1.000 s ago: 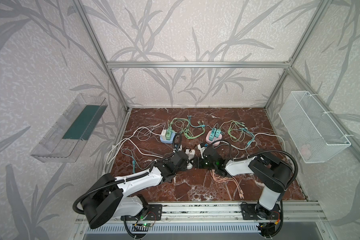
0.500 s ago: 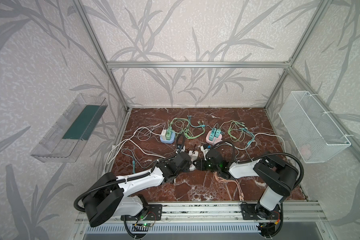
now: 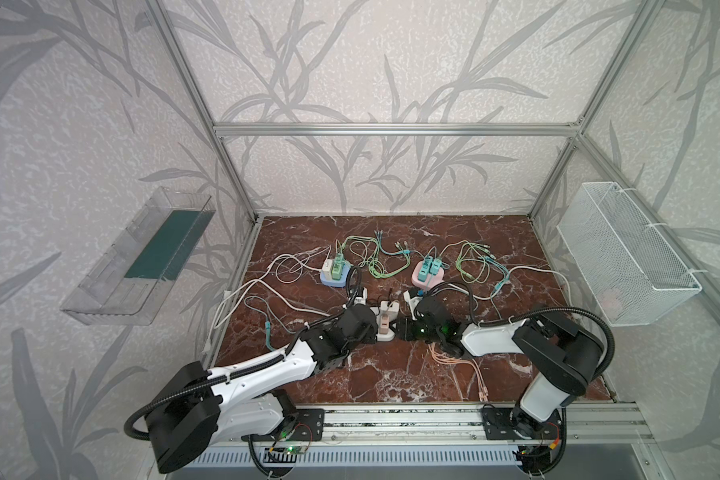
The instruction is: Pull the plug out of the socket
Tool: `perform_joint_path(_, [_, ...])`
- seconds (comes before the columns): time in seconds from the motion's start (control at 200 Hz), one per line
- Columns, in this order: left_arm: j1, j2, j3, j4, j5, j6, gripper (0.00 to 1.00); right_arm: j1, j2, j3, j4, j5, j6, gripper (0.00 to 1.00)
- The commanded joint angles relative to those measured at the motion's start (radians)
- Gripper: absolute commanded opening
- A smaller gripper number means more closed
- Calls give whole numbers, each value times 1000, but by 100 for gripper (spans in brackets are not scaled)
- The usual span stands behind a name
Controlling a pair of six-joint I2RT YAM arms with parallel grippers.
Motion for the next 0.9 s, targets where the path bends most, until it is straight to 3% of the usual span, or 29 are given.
perform_joint_path(0.0, [15,-64,-38,-51,-43,-17,20,-19,12,-42,-98,16,-22,39])
perform_joint_path(0.48, [80,-206,-183,-68,137,-94,23,-24,19,-38,-46,-21,-31,42])
perform_joint_path(0.895, [138,-178,-290,81,332,-158,24,-25,15,-42,-35,-24,-28,42])
